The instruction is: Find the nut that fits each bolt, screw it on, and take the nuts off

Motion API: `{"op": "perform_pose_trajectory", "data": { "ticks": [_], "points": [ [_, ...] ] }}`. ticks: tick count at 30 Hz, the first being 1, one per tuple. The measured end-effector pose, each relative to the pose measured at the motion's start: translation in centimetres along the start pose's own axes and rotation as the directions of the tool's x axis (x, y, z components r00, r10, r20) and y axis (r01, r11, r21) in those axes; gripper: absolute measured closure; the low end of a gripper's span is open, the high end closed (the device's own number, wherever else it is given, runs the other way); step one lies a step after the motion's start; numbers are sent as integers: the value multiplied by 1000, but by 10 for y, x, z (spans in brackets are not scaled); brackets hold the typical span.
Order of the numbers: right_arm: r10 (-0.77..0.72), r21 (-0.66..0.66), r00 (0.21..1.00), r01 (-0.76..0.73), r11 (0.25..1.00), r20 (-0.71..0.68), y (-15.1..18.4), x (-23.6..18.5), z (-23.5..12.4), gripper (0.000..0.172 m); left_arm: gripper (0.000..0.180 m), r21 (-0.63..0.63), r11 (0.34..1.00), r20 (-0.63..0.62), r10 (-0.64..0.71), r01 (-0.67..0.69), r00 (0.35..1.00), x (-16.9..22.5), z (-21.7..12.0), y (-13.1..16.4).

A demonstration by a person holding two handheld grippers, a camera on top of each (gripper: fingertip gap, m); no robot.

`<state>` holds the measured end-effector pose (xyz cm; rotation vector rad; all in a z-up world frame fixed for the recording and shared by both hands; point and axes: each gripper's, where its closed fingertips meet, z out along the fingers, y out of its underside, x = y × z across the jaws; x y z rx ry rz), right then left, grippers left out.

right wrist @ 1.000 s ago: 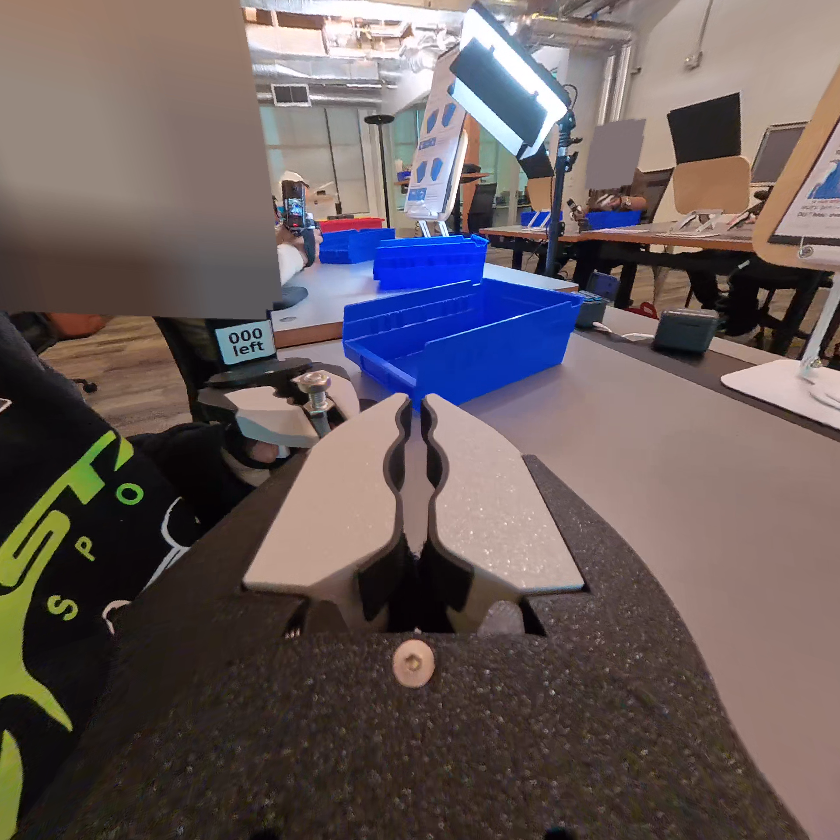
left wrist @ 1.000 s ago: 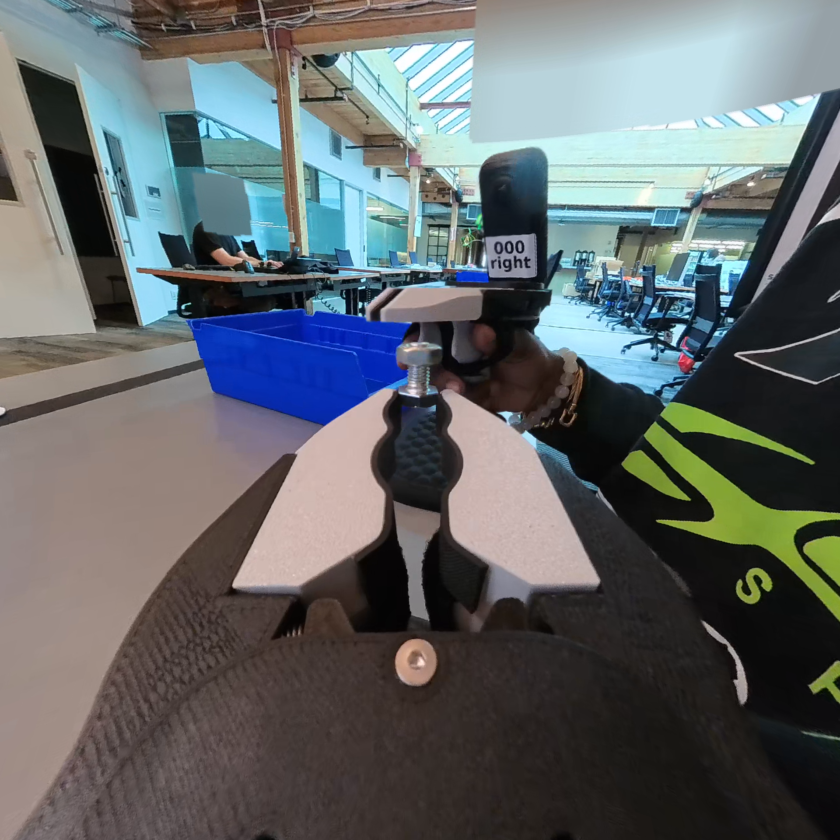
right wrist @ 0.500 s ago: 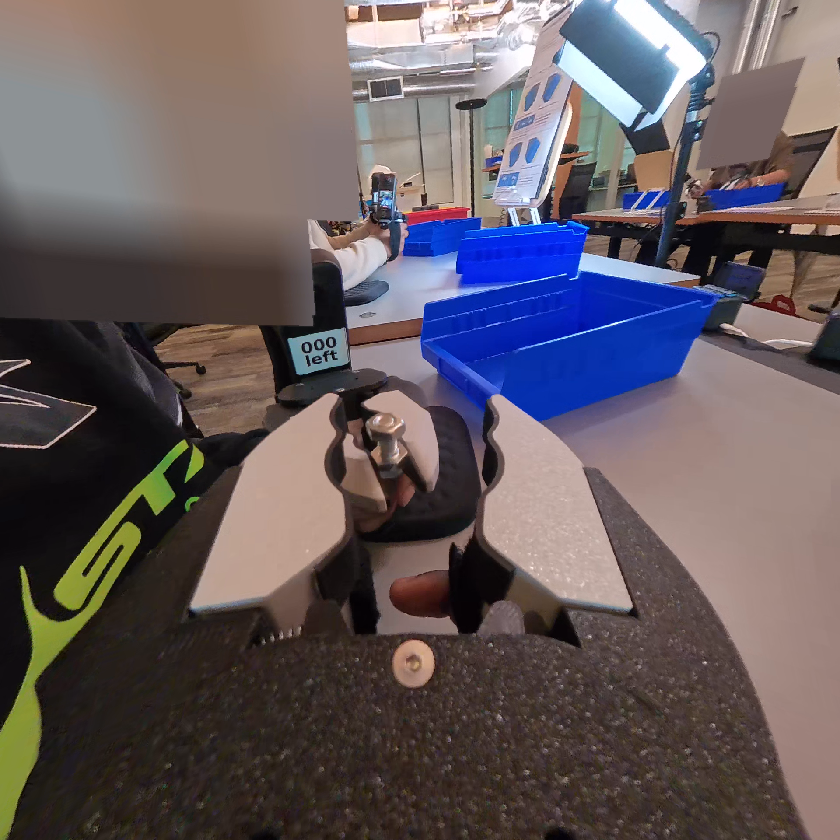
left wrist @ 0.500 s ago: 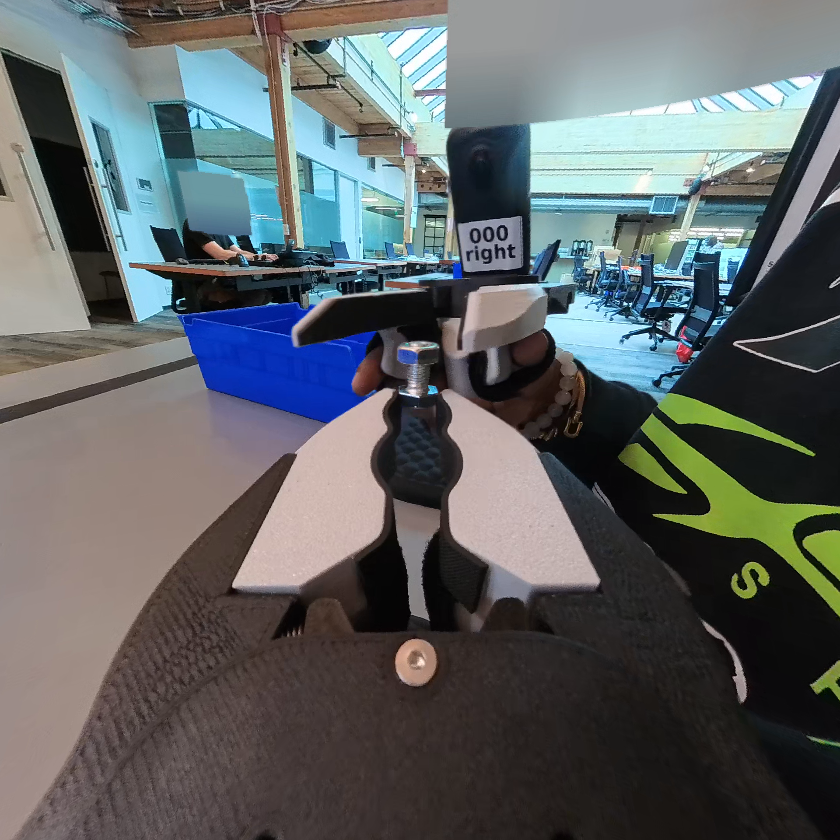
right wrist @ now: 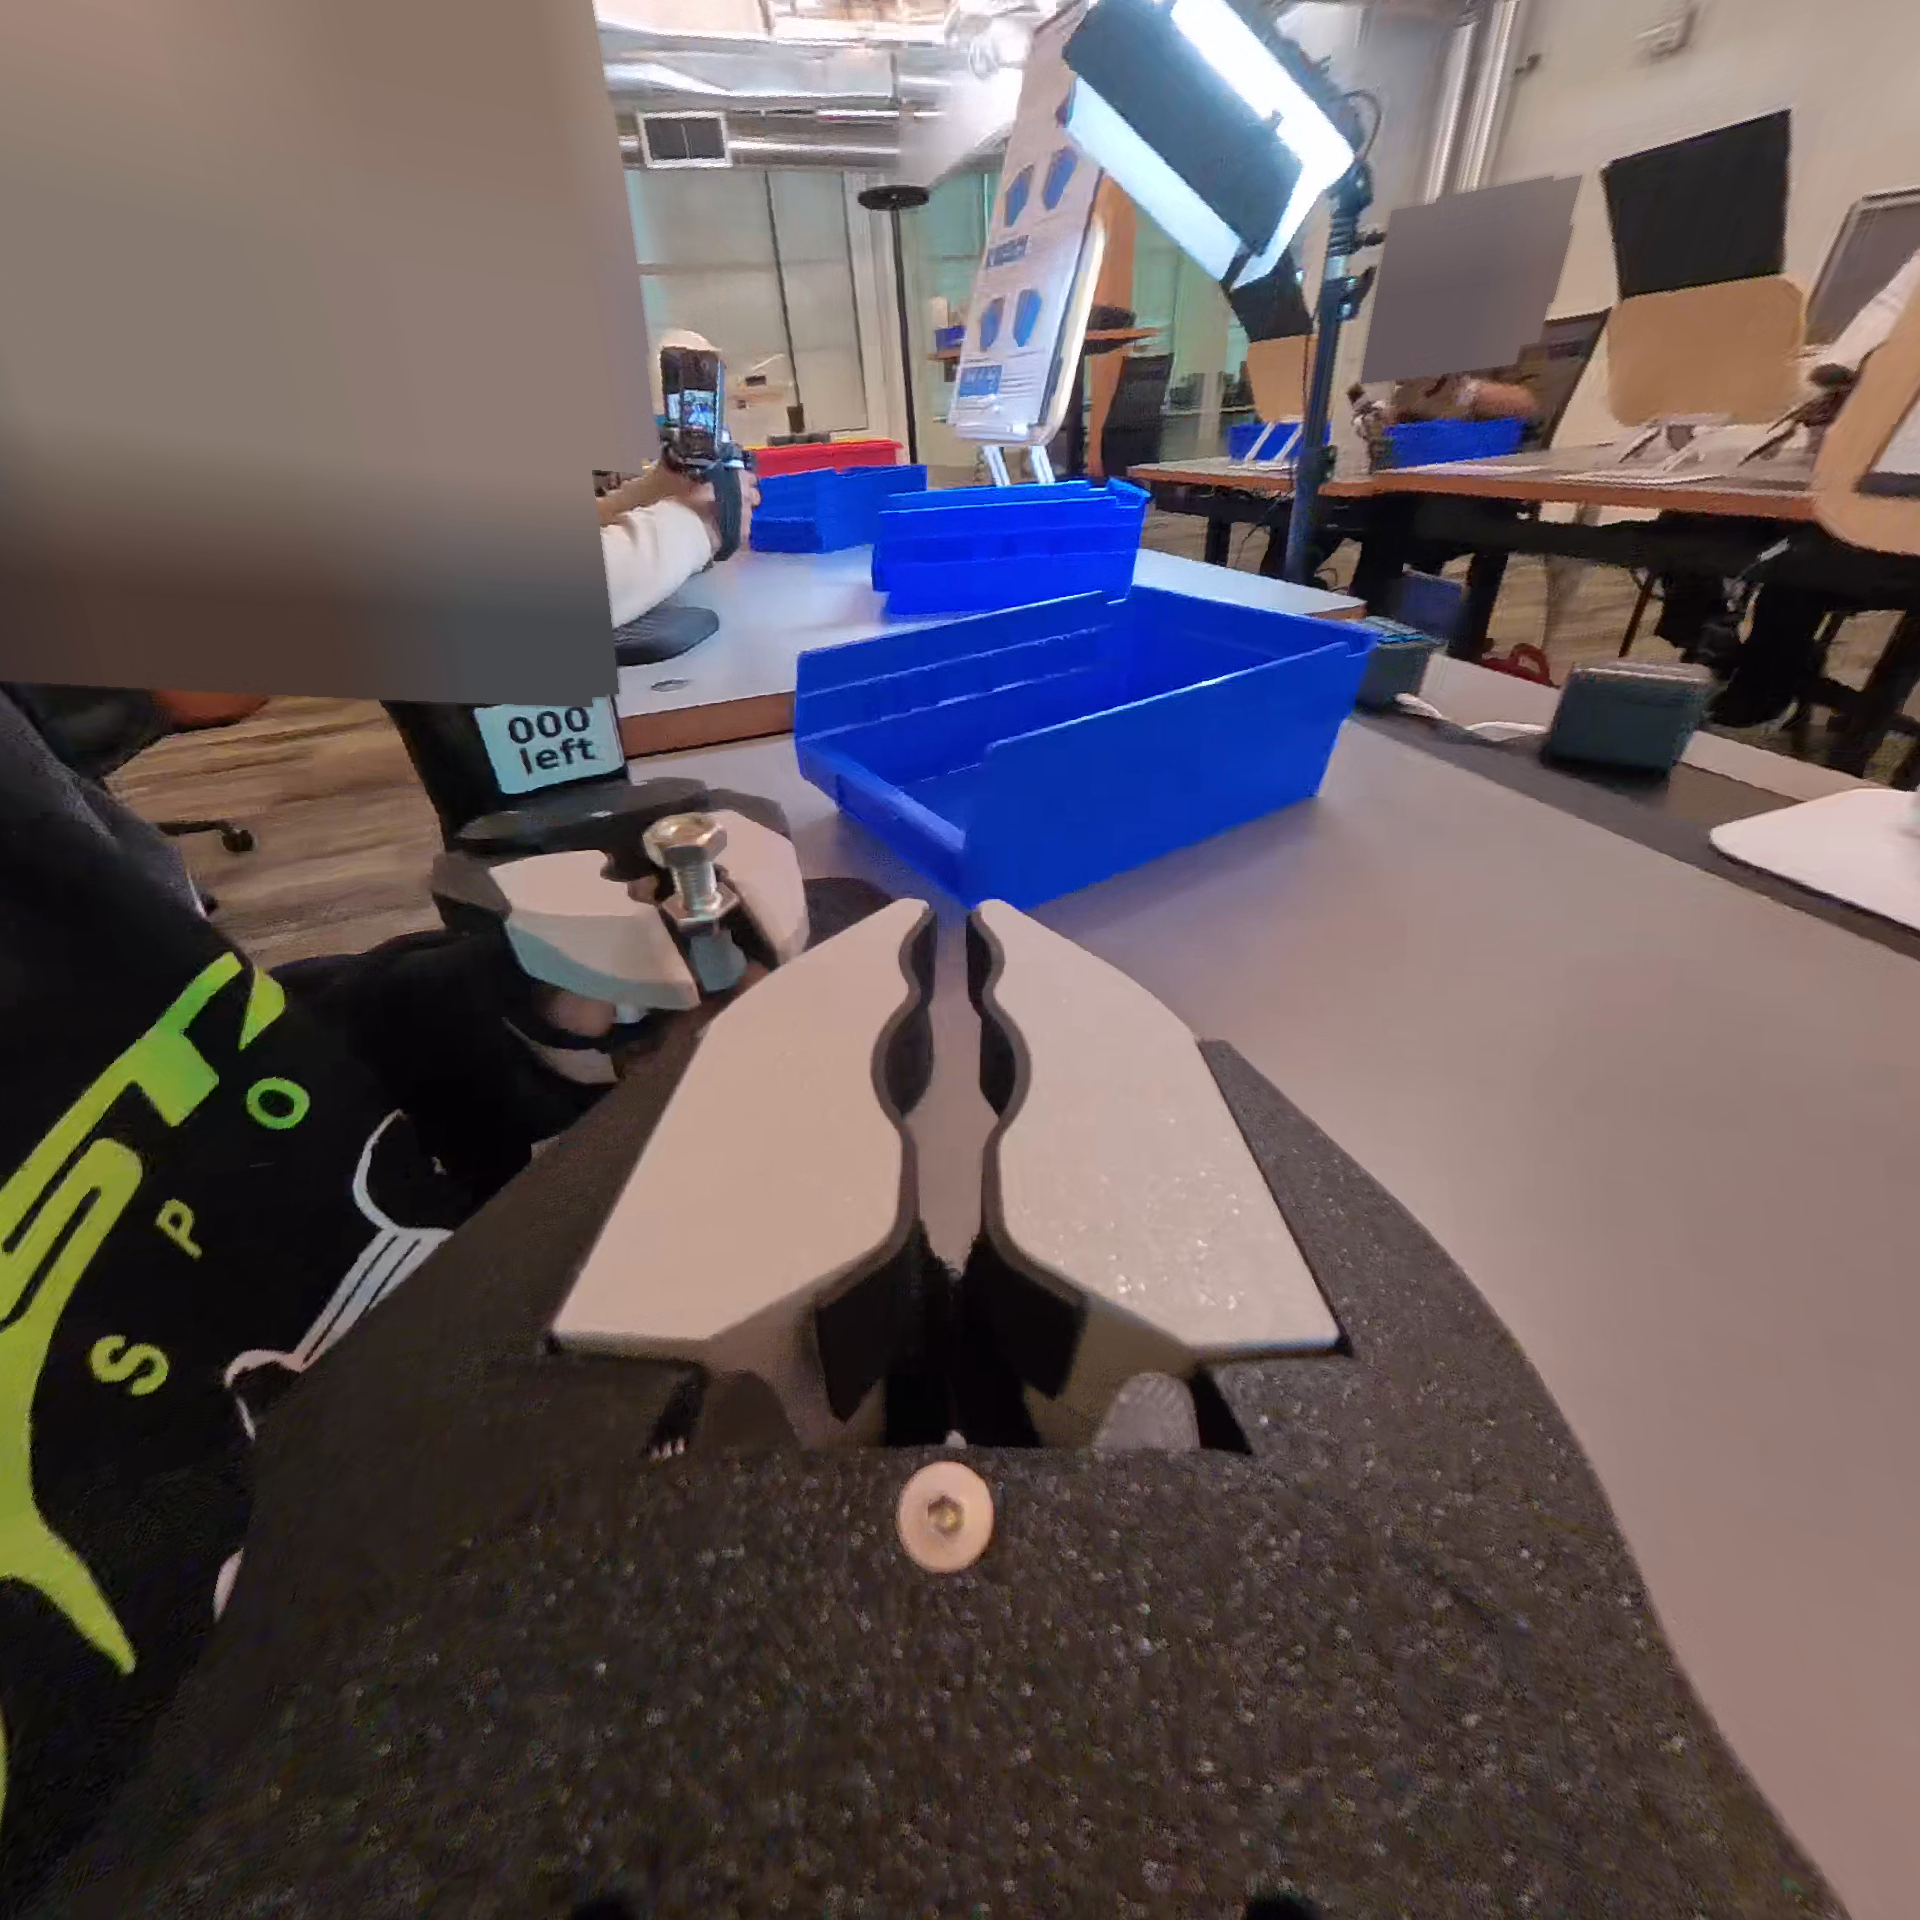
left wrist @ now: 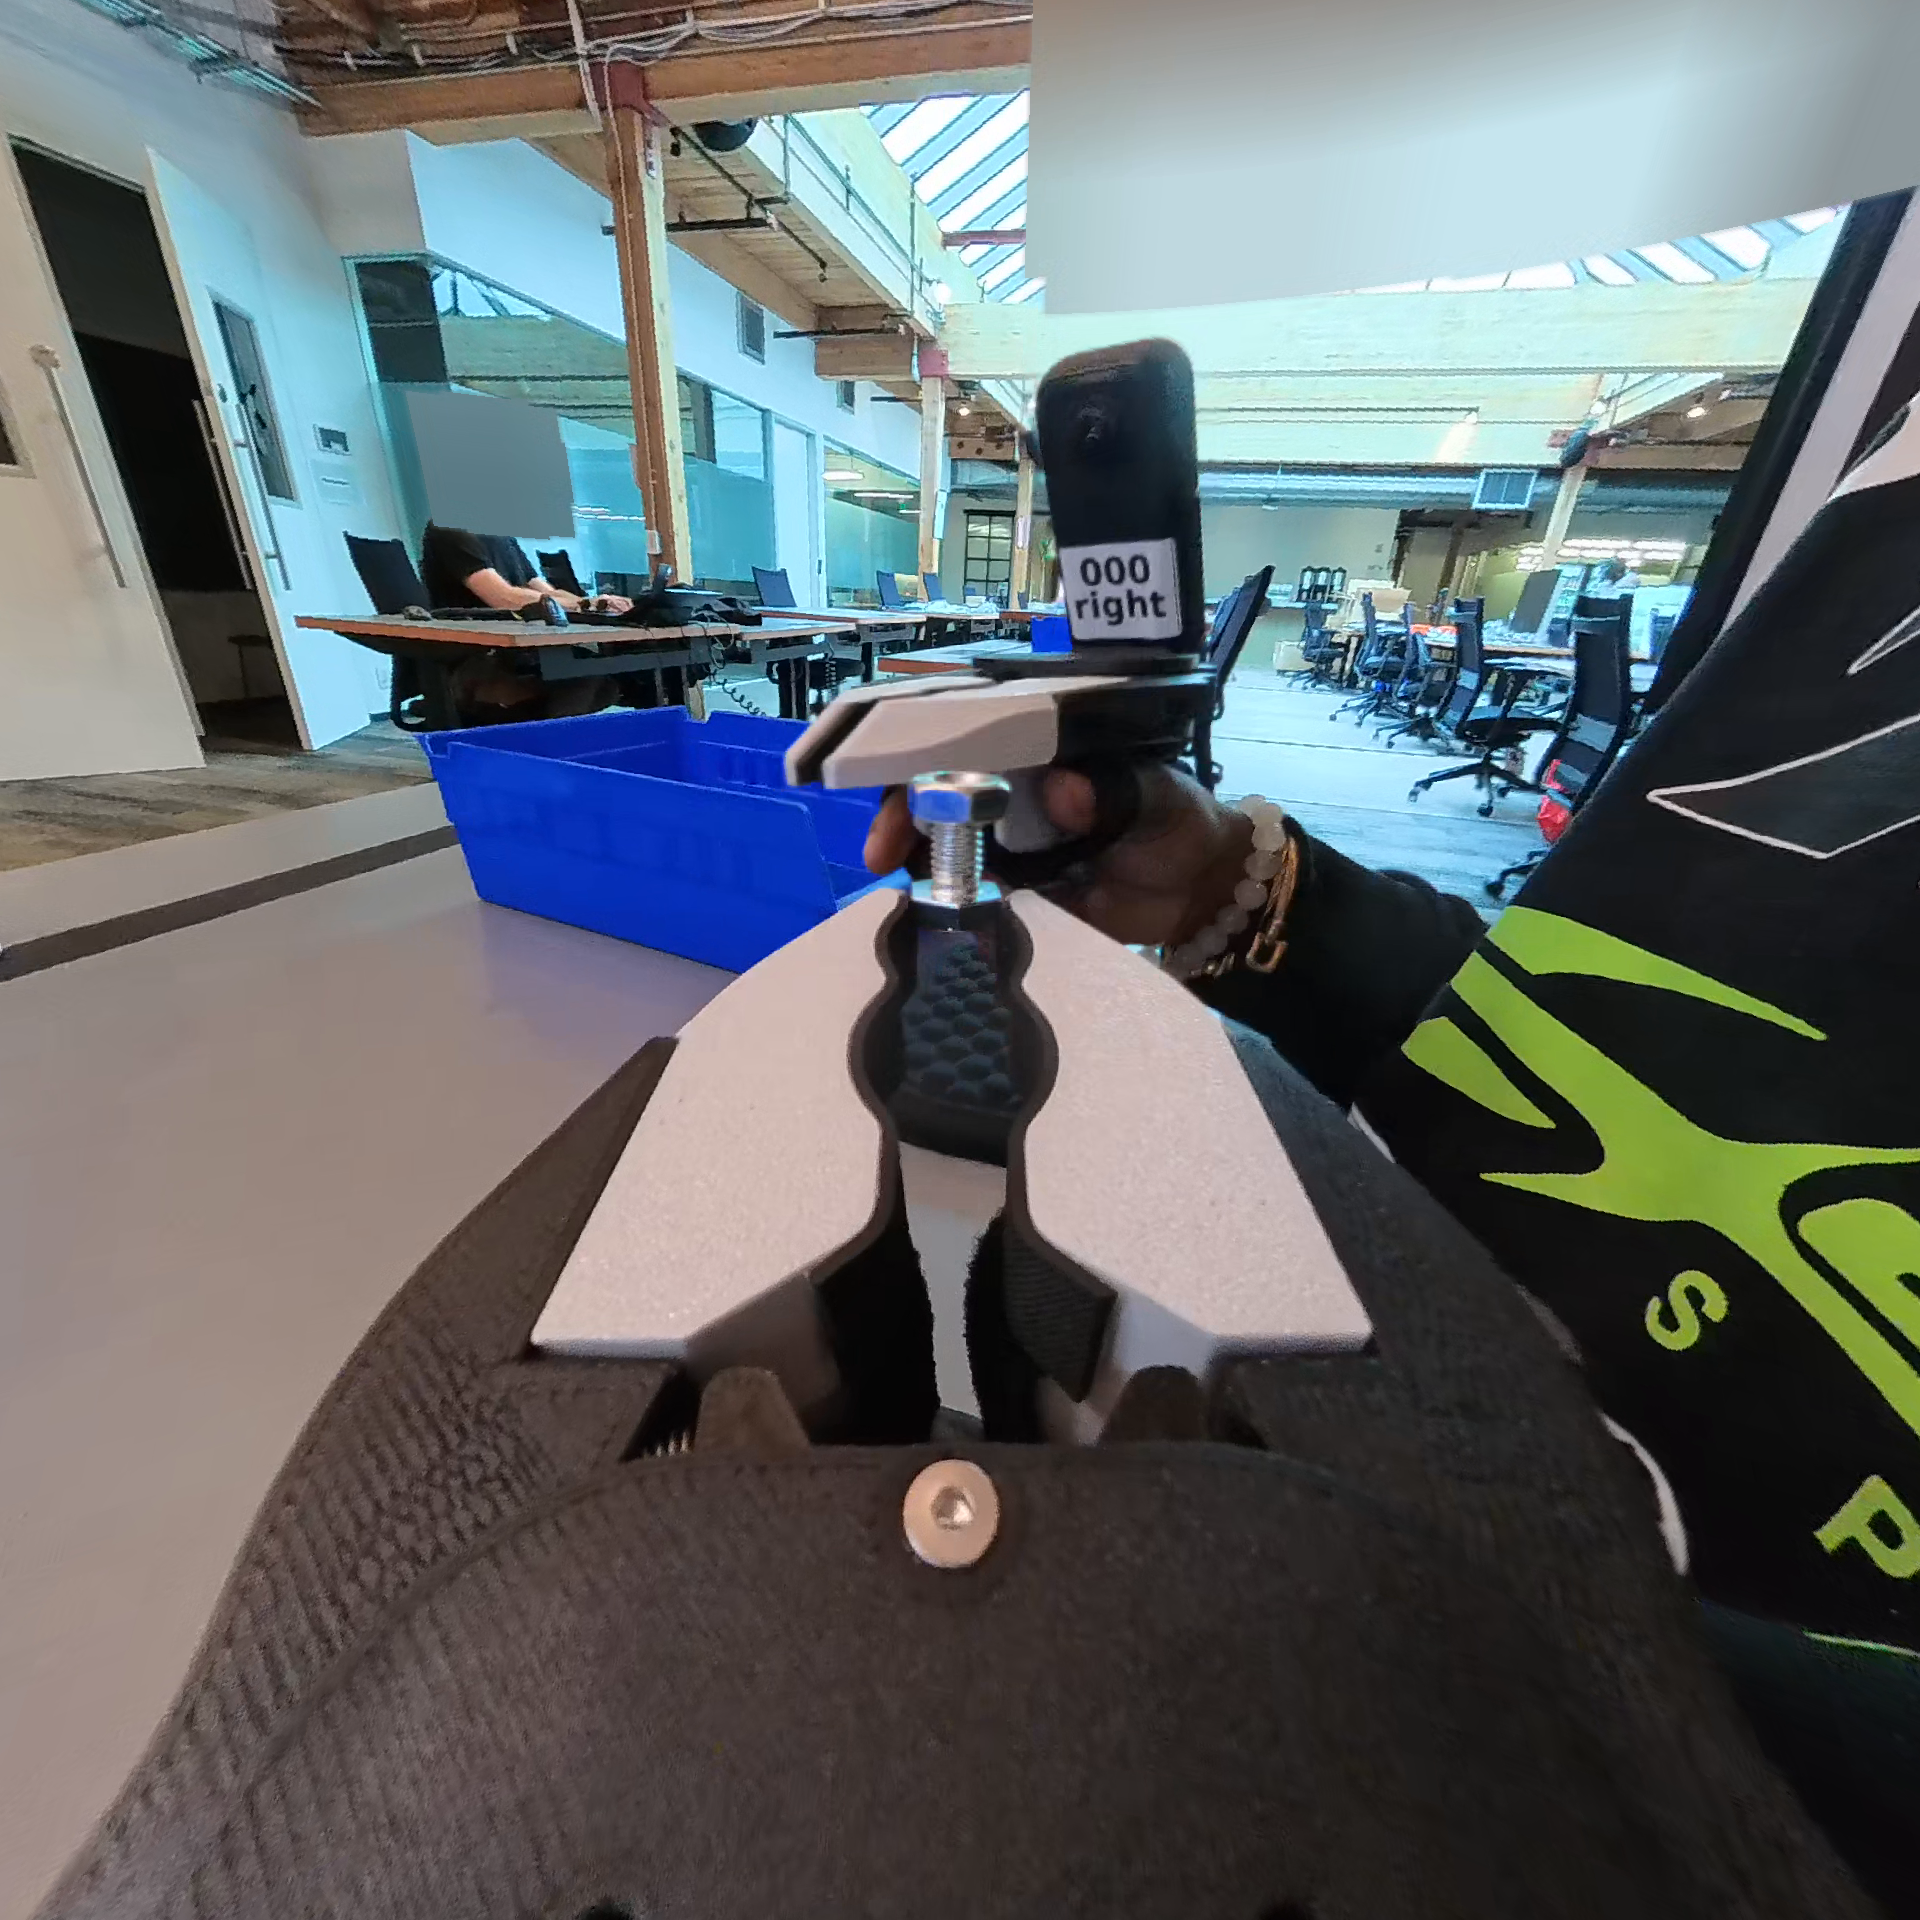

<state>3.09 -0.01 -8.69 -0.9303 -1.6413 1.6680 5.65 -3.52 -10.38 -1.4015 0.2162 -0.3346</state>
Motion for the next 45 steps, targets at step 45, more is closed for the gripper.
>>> {"op": "perform_pose_trajectory", "data": {
  "ticks": [45],
  "points": [
    [-20, -14, 979, 23, 1000, 202, -8, -49, 22, 135, 166, -34, 999, 14, 16, -15, 1000, 1, 5, 7]
  ]
}}
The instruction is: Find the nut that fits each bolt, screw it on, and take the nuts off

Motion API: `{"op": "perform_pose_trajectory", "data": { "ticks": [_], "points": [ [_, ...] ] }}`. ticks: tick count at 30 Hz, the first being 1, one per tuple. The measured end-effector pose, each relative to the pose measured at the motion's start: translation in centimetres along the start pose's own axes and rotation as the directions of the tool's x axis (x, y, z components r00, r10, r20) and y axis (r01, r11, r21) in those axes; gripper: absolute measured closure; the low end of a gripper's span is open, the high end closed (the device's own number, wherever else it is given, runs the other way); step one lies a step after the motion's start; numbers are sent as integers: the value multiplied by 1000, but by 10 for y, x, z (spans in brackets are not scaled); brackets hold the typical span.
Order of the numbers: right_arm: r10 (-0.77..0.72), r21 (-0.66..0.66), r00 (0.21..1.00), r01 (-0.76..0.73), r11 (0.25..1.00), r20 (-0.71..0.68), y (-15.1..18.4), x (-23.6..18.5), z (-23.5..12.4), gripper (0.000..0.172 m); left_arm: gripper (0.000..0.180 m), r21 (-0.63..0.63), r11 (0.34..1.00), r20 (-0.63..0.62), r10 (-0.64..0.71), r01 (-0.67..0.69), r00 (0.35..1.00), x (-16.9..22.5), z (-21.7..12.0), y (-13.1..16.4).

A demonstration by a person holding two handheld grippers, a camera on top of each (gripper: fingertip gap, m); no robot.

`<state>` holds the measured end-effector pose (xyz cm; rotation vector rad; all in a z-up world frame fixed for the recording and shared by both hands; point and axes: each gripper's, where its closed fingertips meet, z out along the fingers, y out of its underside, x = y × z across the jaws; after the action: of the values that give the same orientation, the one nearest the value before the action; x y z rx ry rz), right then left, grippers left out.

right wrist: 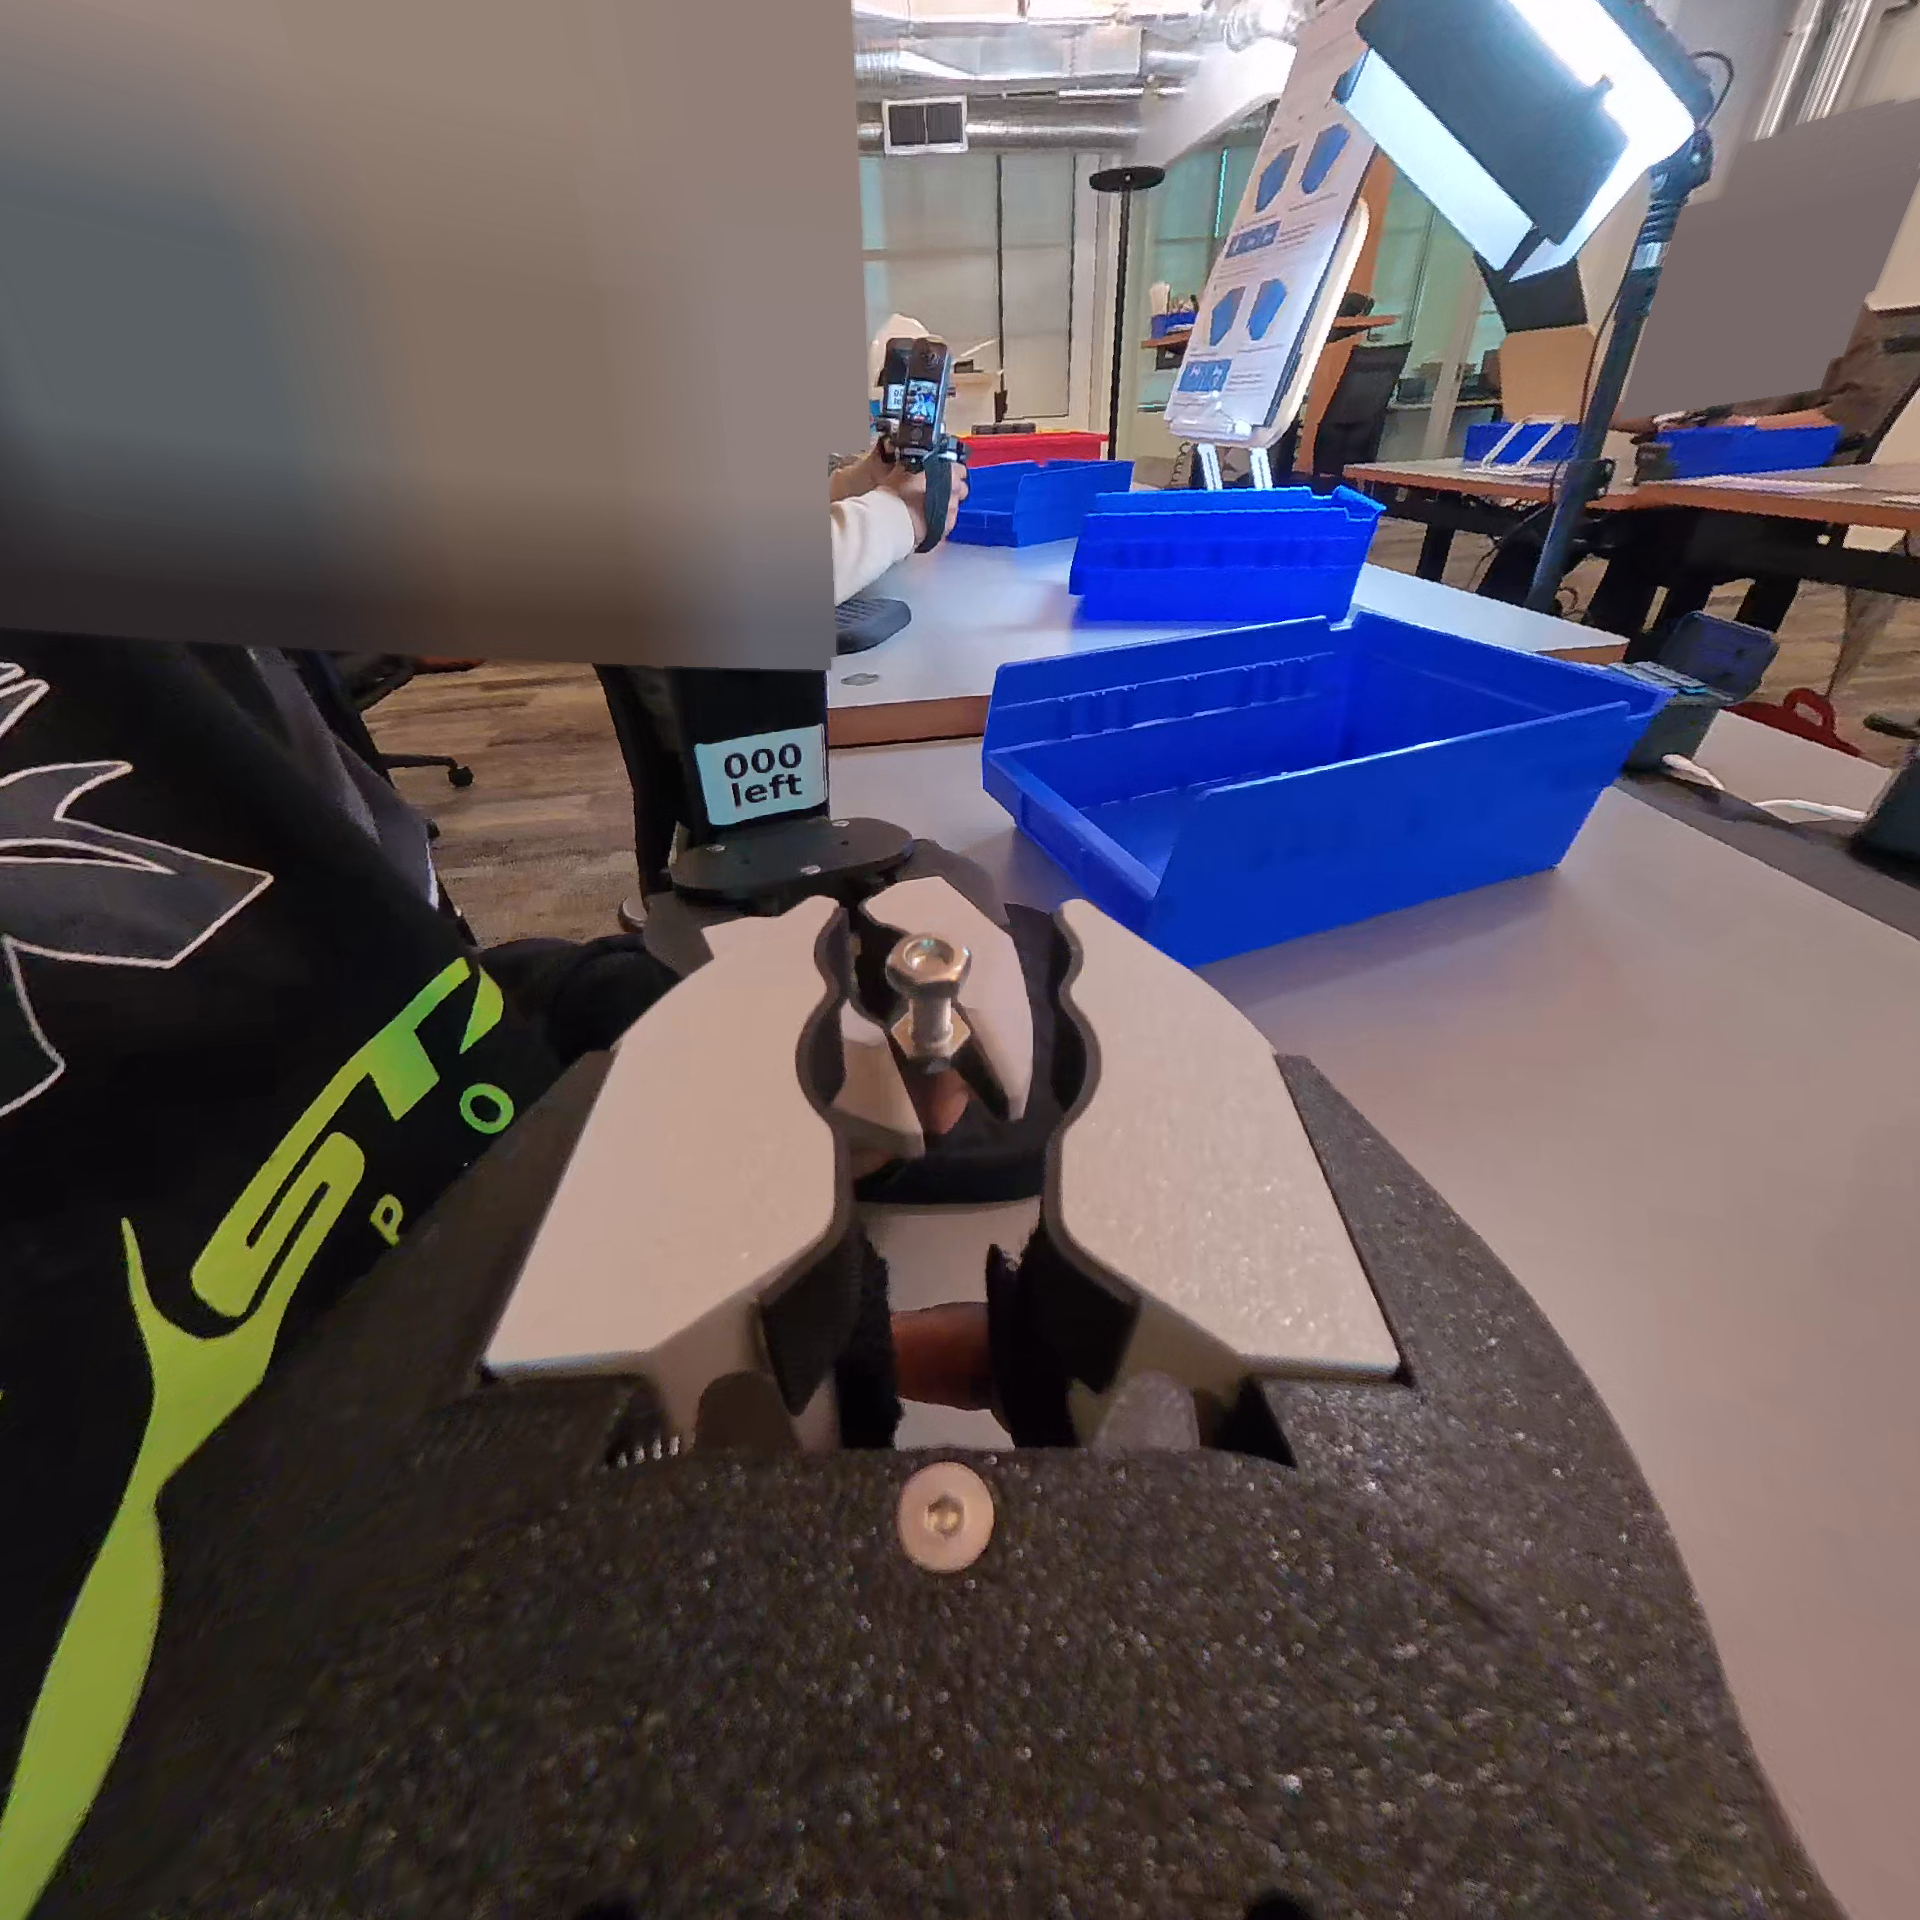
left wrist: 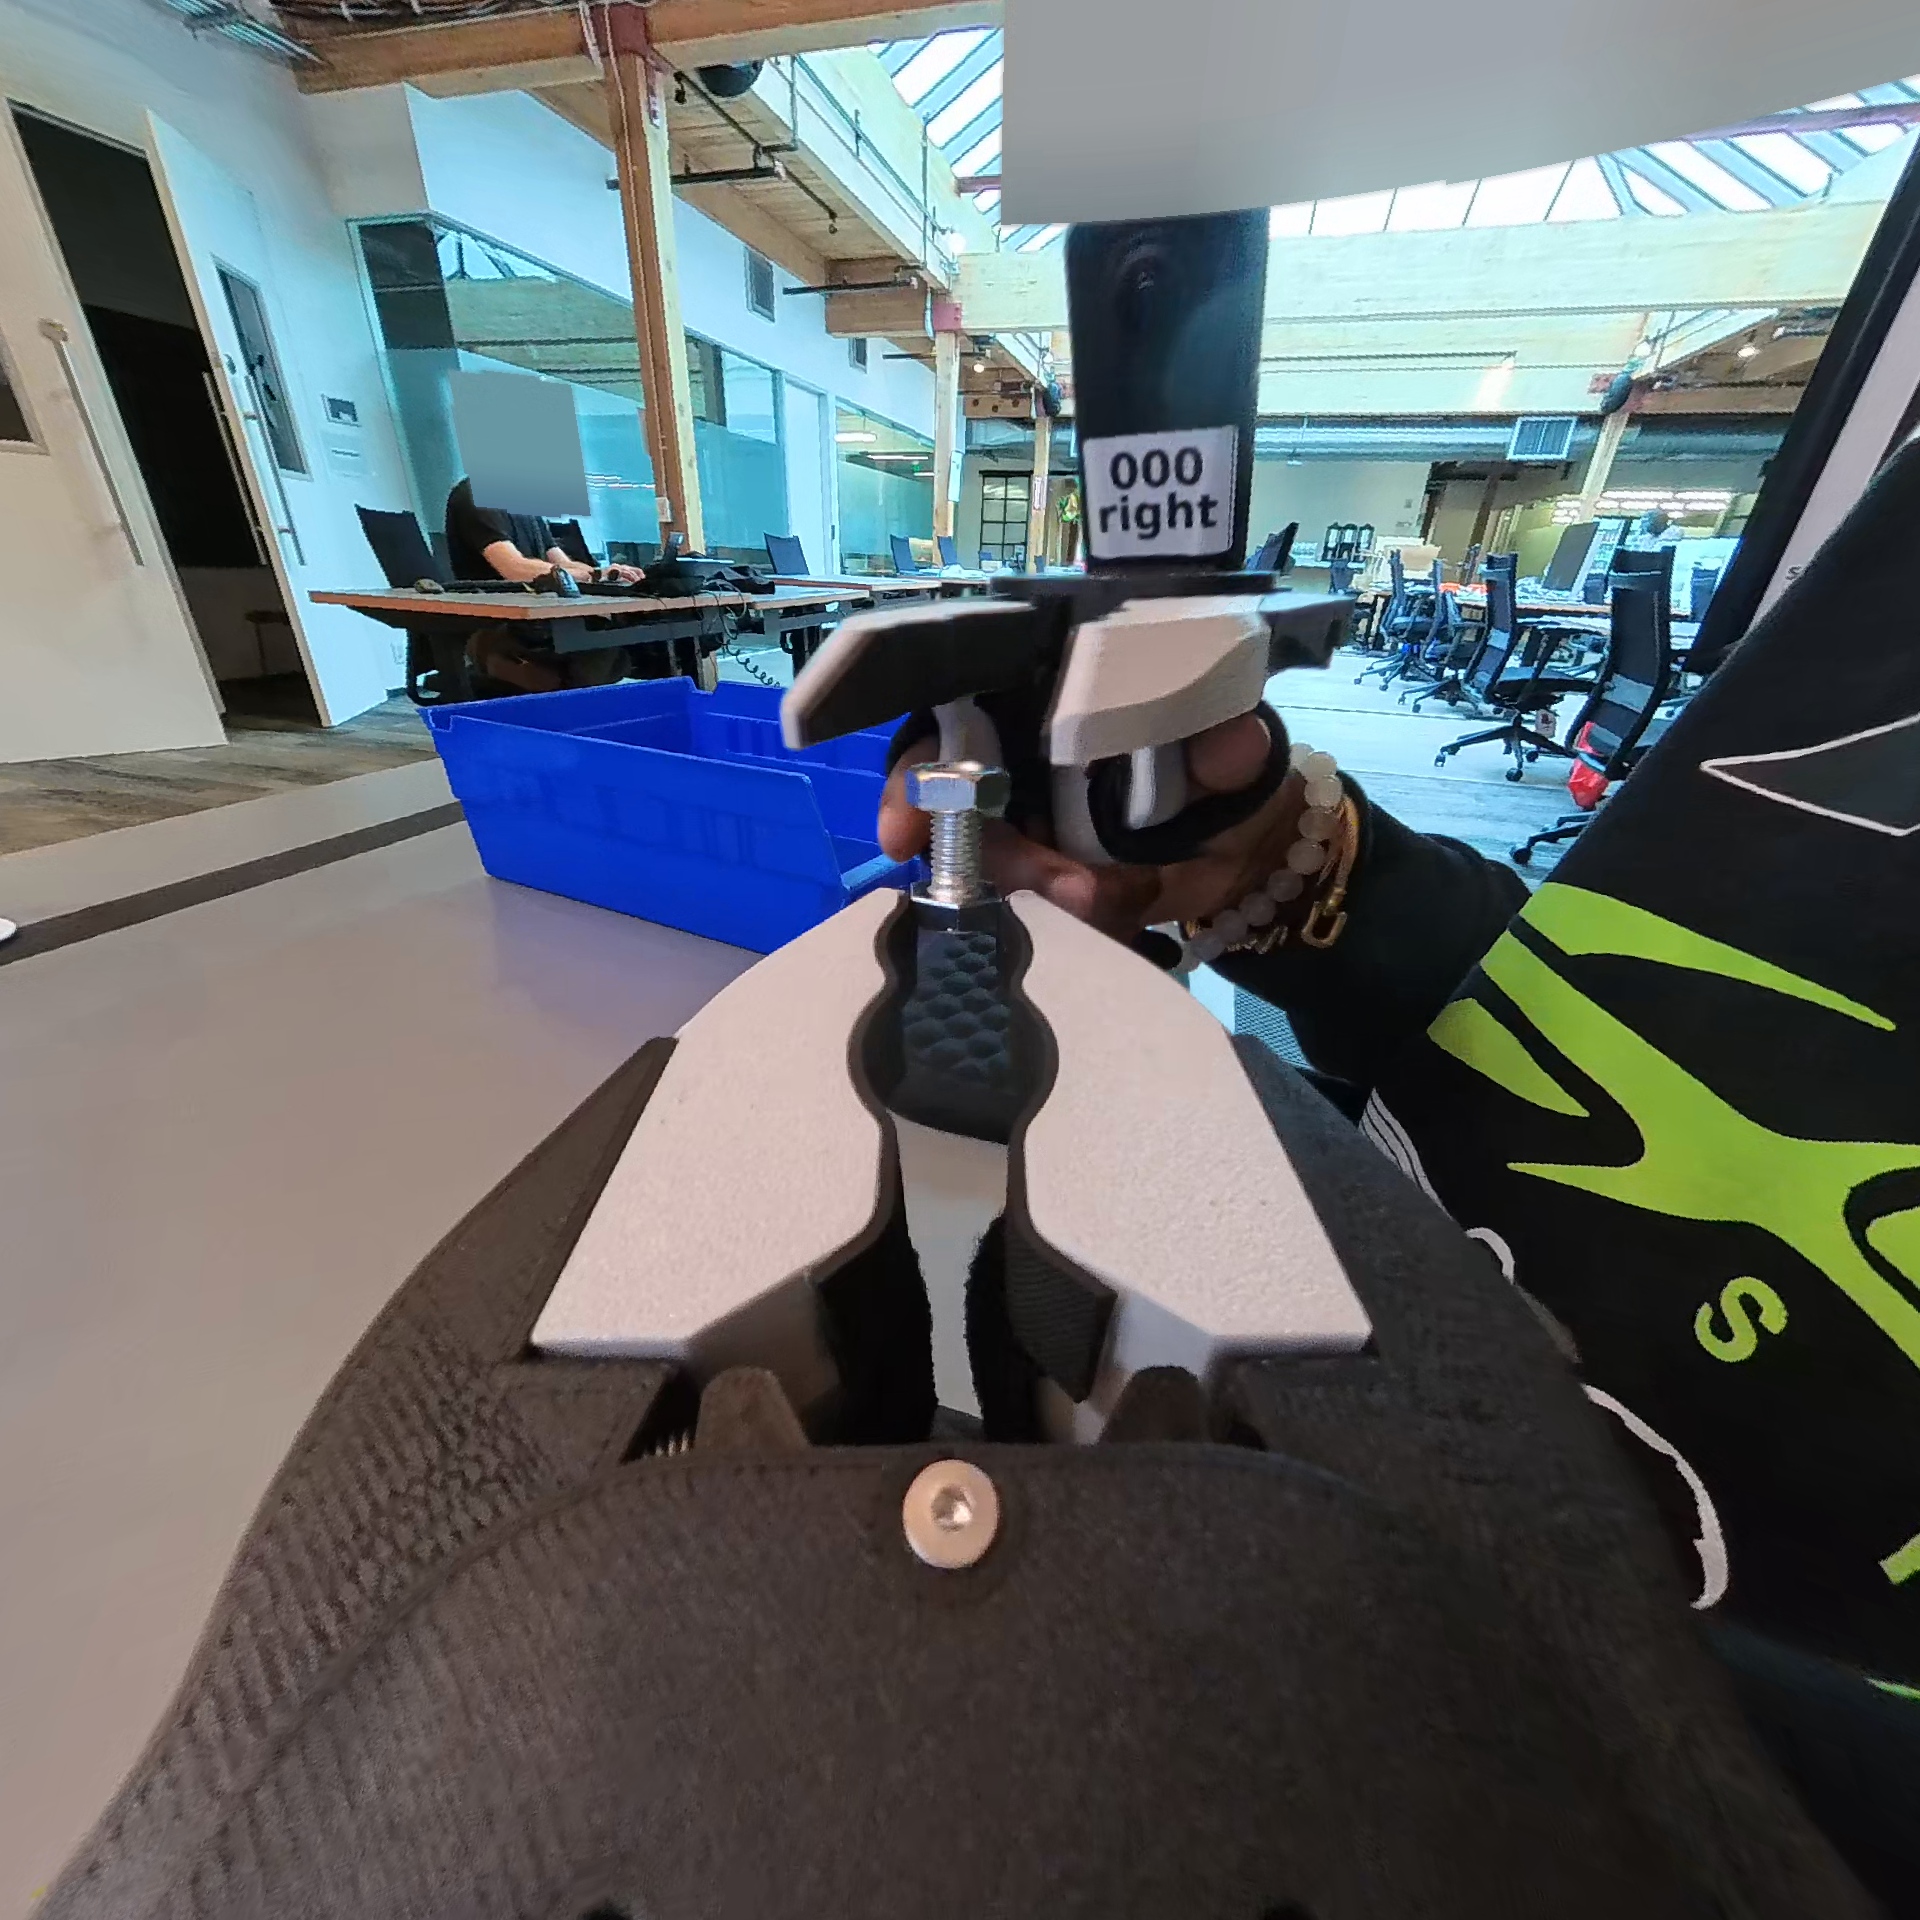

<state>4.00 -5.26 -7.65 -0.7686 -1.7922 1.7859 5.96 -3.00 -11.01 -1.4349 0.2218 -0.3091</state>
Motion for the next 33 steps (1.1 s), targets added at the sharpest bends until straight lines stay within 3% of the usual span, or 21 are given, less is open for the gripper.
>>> {"op": "perform_pose_trajectory", "data": {
  "ticks": [5, 9, 10, 12, 16, 21, 25, 28, 33],
  "points": [
    [-9, -35, 1000, 9, 999, -16, 8, 4, 8, 133, 166, 8, 1000, -13, -2, 2, 1000, 3, 1, -1],
    [-9, -31, 1000, 8, 1000, -26, 8, 9, -7, 136, 166, 17, 1000, -4, -8, 8, 1000, -1, -3, -3],
    [-10, -28, 998, 8, 1000, -66, 9, 16, -13, 151, 166, 22, 1000, -6, -8, 8, 1000, -1, -4, -3],
    [-14, -25, 994, 11, 1000, -112, 9, 24, -24, 158, 166, 19, 1000, 1, -10, 10, 1000, -3, -5, -3],
    [2, -9, 999, -2, 1000, -43, 0, 12, -25, 154, 166, -2, 1000, 1, -1, 1, 1000, -2, -2, 1],
    [-3, -101, 999, 6, 995, 32, 9, -1, -8, 141, 166, -37, 999, 7, 23, -22, 1000, -1, 0, 6],
    [25, -131, 998, -17, 991, 58, 14, -2, -3, 143, 166, -50, 998, 7, 34, -34, 999, -1, 1, 7],
    [10, -119, 998, -4, 993, 57, 12, -2, -3, 157, 166, -49, 998, 6, 33, -33, 999, -1, 1, 8],
    [-10, -68, 1000, 9, 998, -6, 1, 8, -15, 157, 166, -43, 999, 2, 19, -19, 1000, -1, 1, 8]
  ]
}}
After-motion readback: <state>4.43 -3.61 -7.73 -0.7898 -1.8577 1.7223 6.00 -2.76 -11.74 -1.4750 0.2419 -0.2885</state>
